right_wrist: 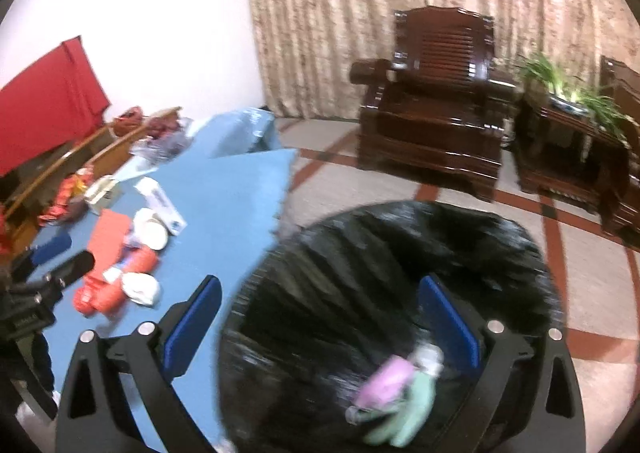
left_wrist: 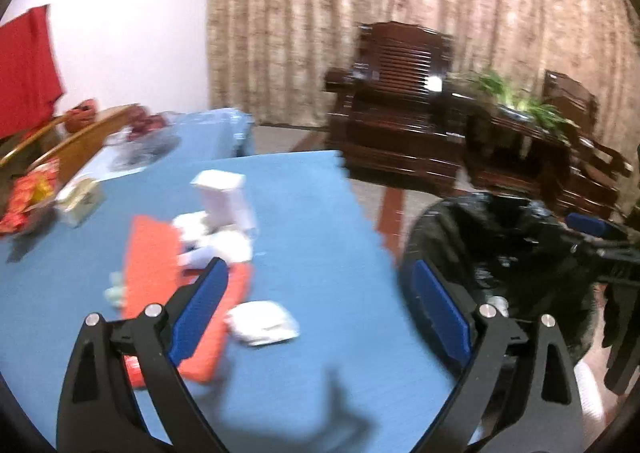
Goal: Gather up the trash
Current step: 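Return both tools to the pile and reach for the red bag and tissue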
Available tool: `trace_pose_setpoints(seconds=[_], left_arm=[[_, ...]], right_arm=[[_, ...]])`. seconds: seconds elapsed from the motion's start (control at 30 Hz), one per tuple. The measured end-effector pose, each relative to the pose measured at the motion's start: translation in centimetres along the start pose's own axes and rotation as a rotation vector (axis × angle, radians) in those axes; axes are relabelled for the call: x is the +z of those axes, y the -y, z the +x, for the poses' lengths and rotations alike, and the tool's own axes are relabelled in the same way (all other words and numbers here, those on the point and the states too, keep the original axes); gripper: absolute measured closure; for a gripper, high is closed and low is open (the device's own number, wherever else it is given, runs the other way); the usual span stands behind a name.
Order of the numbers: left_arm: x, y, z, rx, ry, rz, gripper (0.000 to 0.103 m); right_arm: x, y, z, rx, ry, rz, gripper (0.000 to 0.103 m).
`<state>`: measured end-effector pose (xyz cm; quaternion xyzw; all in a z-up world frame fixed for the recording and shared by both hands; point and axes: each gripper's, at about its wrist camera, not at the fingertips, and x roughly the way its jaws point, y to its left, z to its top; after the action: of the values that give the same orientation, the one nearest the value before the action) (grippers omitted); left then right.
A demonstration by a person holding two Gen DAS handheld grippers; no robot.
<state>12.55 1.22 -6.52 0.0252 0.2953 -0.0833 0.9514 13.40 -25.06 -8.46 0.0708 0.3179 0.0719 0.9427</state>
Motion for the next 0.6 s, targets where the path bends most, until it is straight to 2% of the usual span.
trace_pose_setpoints(seconds=[0.17,0.37,0.6], left_arm=[[-1.1,-5.0,-2.1,0.11,0.01,-0.053,0.012],[-3.2,-9.6,-3.0,0.198,0.002,-0.115,0.012],[-5.4,-13.1,-3.0,0.273,-0.024,-0.15,0.012]], right_arm=[[0.7,-4.9,1.4,0.079,0.007,-0.053,0.006],[0.1,-10.8,3.7,0.164,-0.012,-0.112,0.006],[-1.6,-16.2,7.2,0.215,-0.049,-0.166,0.006]])
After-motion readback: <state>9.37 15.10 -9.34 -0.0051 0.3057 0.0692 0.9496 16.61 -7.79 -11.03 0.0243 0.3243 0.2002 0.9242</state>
